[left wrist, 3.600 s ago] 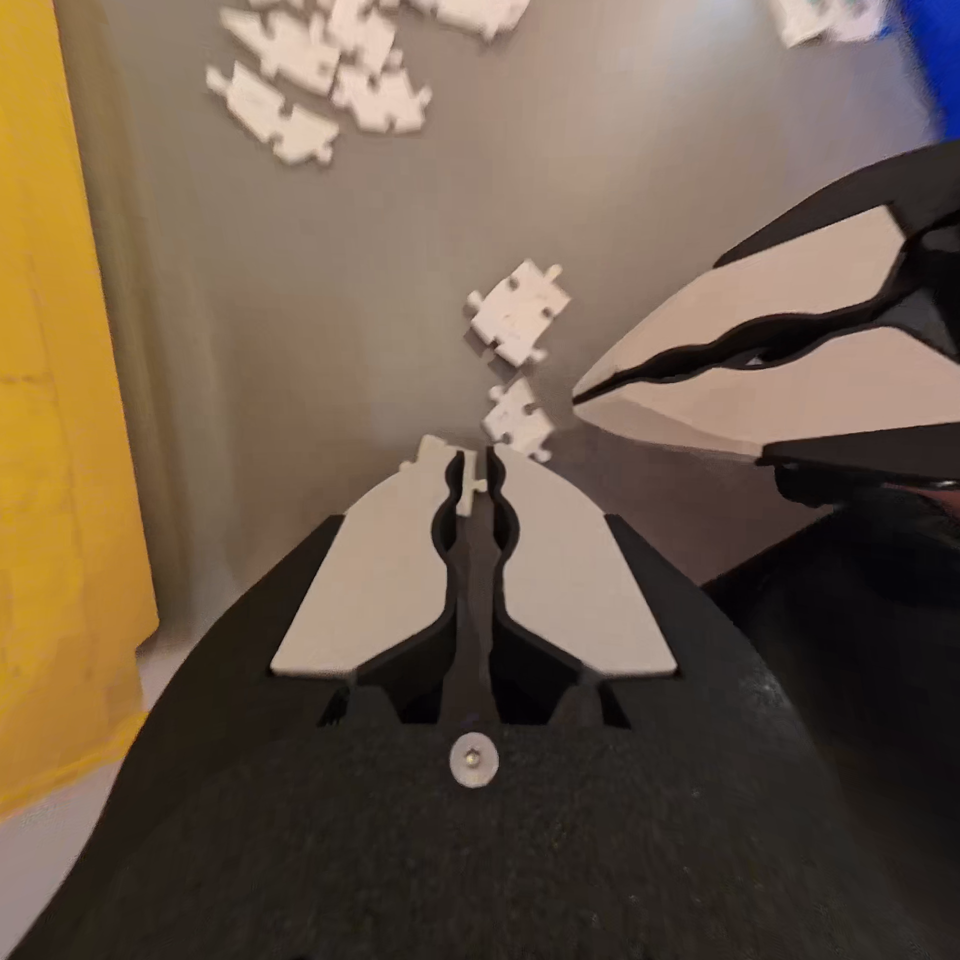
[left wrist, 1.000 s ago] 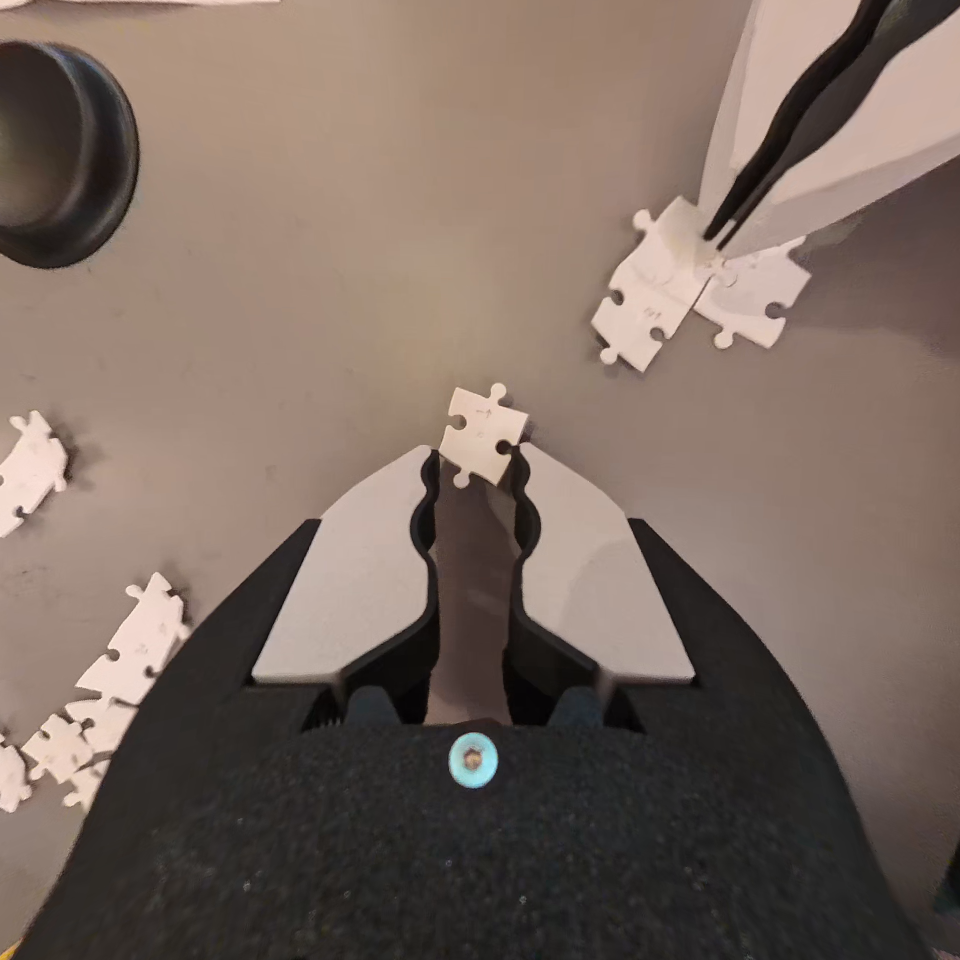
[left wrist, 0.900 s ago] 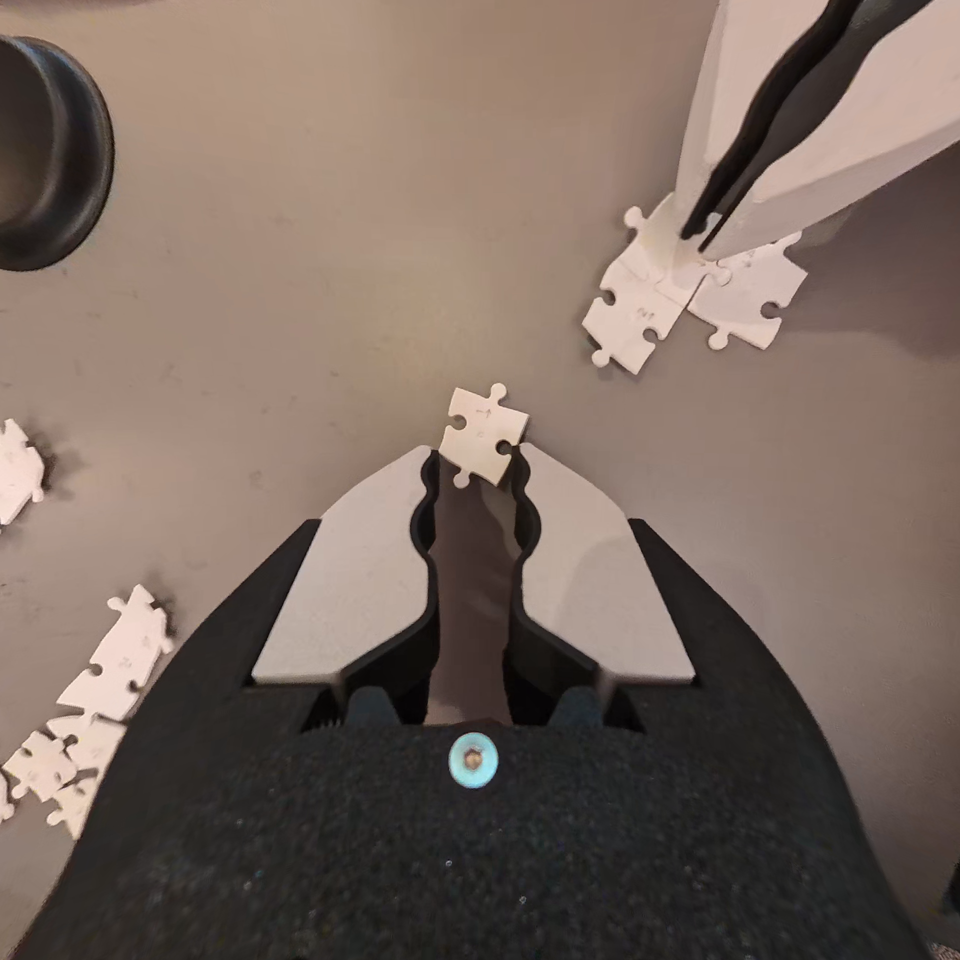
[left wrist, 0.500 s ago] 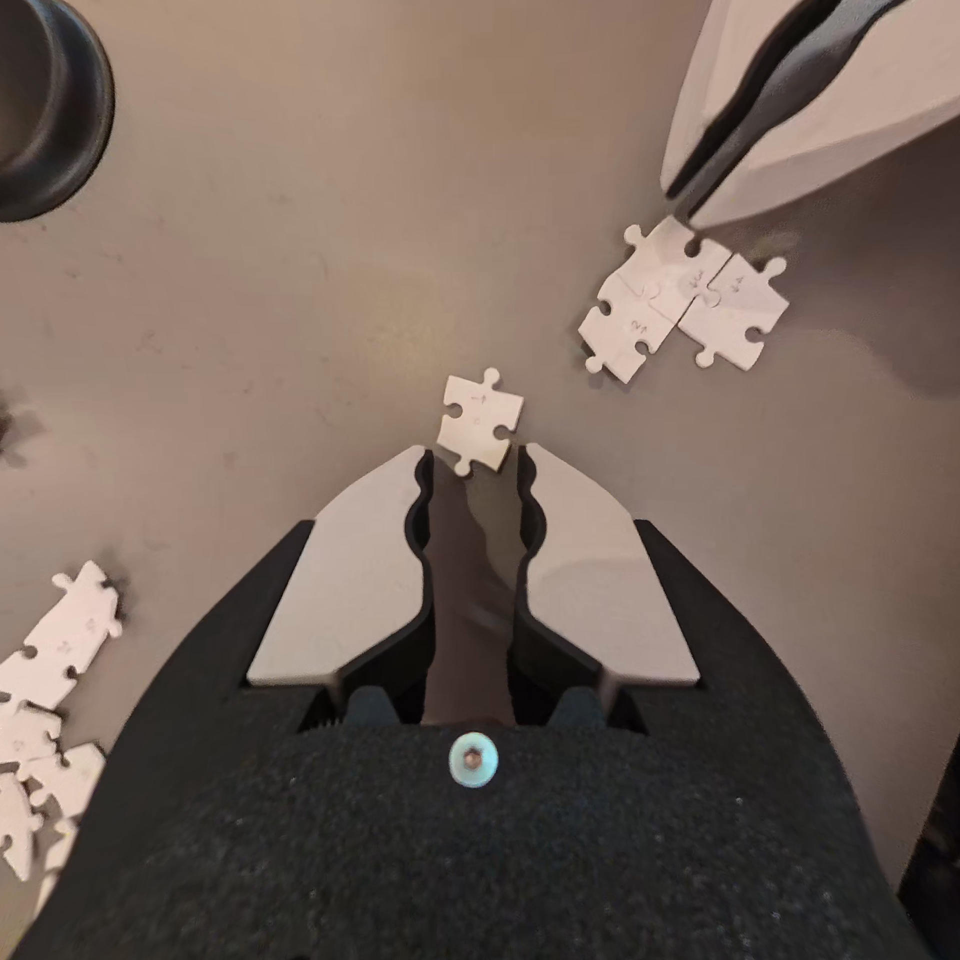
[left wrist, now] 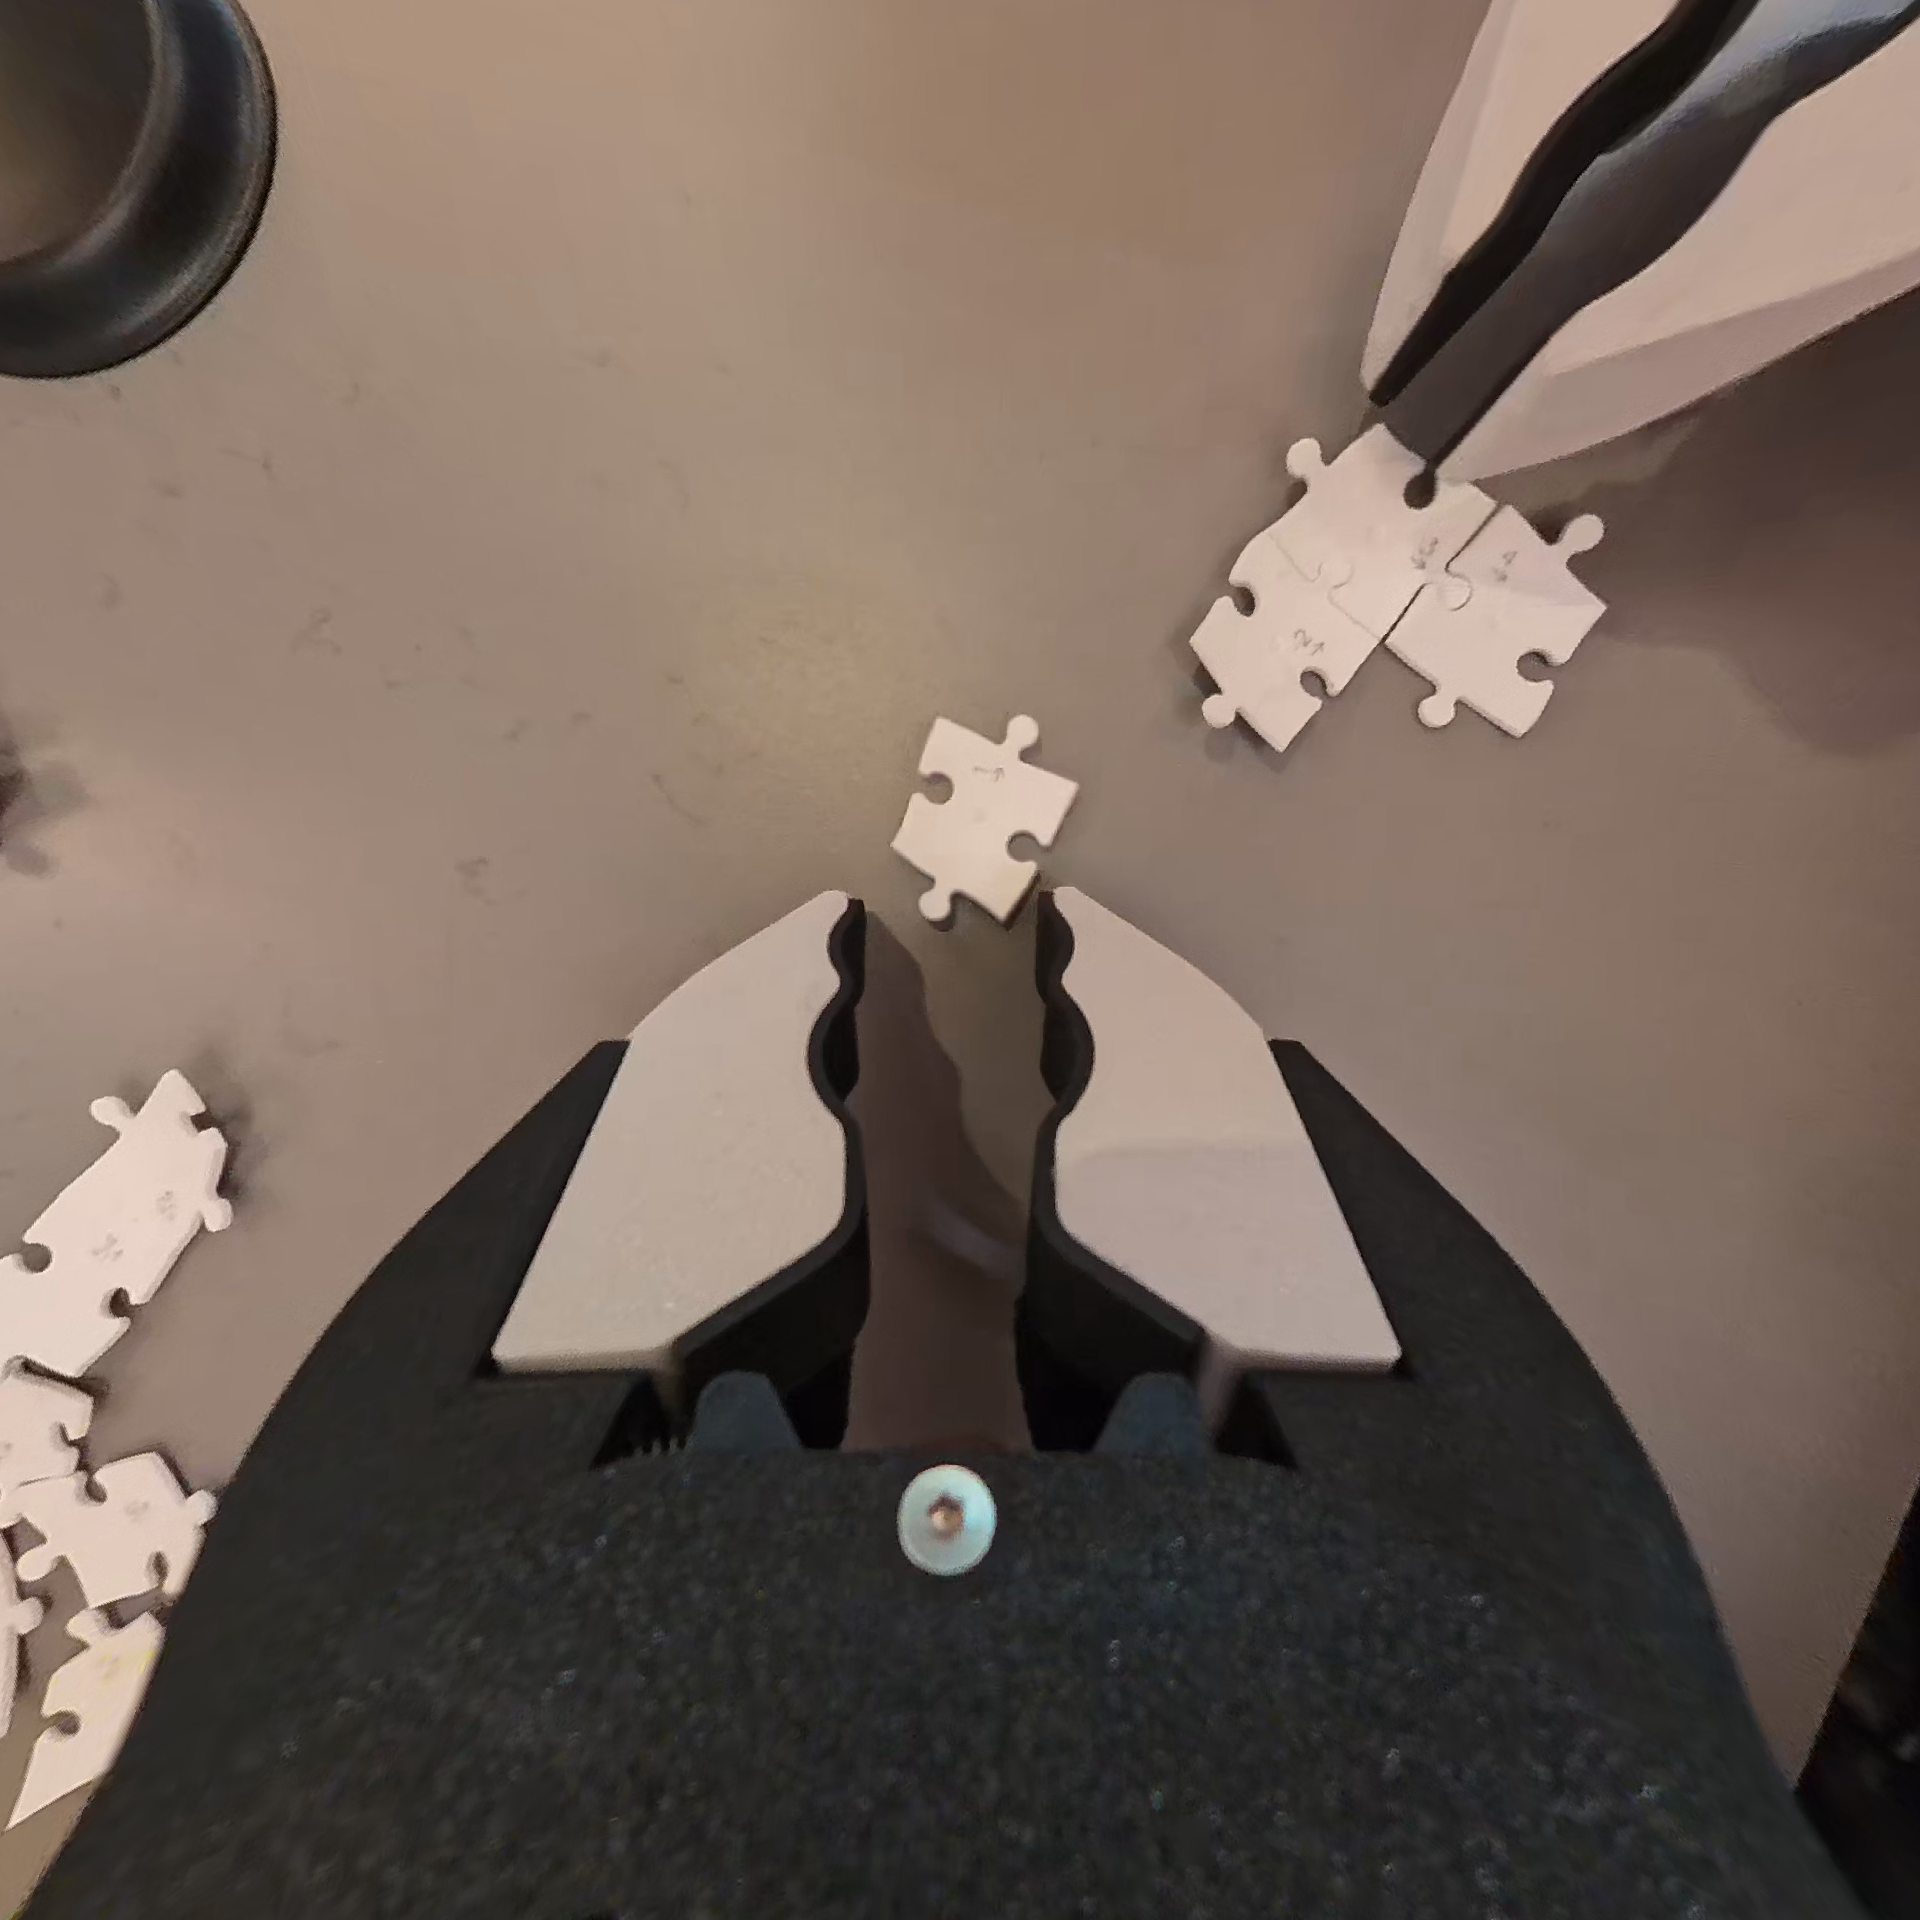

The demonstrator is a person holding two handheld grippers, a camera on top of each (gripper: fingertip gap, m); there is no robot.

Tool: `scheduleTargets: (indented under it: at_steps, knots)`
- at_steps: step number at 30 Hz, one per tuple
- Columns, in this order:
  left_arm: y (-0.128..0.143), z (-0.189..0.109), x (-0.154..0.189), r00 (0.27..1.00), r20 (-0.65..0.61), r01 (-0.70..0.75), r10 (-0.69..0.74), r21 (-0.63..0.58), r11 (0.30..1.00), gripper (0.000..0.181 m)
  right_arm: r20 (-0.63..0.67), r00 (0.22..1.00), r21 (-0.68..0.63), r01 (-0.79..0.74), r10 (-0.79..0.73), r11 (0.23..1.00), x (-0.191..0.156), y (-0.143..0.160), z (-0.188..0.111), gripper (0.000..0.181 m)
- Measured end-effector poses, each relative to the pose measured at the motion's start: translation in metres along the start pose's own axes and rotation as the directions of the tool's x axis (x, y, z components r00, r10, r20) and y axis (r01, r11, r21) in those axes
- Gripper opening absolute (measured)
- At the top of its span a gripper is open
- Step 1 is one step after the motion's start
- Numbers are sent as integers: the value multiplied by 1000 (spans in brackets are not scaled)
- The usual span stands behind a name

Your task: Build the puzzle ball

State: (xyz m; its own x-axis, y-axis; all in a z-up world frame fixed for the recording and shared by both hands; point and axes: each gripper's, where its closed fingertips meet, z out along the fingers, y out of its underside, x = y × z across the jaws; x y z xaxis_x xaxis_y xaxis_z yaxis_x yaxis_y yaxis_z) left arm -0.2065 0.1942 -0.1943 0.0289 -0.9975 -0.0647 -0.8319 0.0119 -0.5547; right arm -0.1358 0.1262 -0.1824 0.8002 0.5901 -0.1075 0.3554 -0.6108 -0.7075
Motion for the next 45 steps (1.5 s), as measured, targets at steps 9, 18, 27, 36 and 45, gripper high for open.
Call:
scheduleTargets:
  at_steps: [9,18,27,36,45]
  knots:
    - [-2,1,4,1000,-16,-11,11,-1,1000,28,5,1000,-2,-30,30,1000,4,2,1,14]
    - [-1,0,13,999,-38,-22,22,-13,1000,25,-21,1000,-11,-12,12,1000,6,0,1,14]
    - [-2,0,15,999,-35,-21,21,-22,1000,26,78,988,-34,135,-132,990,4,-21,6,15]
    - [-3,-11,14,1000,-20,-9,9,3,1000,26,246,961,-149,168,-128,974,8,-2,15,15]
    - [-3,-2,21,997,-74,21,-21,9,1000,26,239,969,-153,104,-65,983,-11,16,0,15]
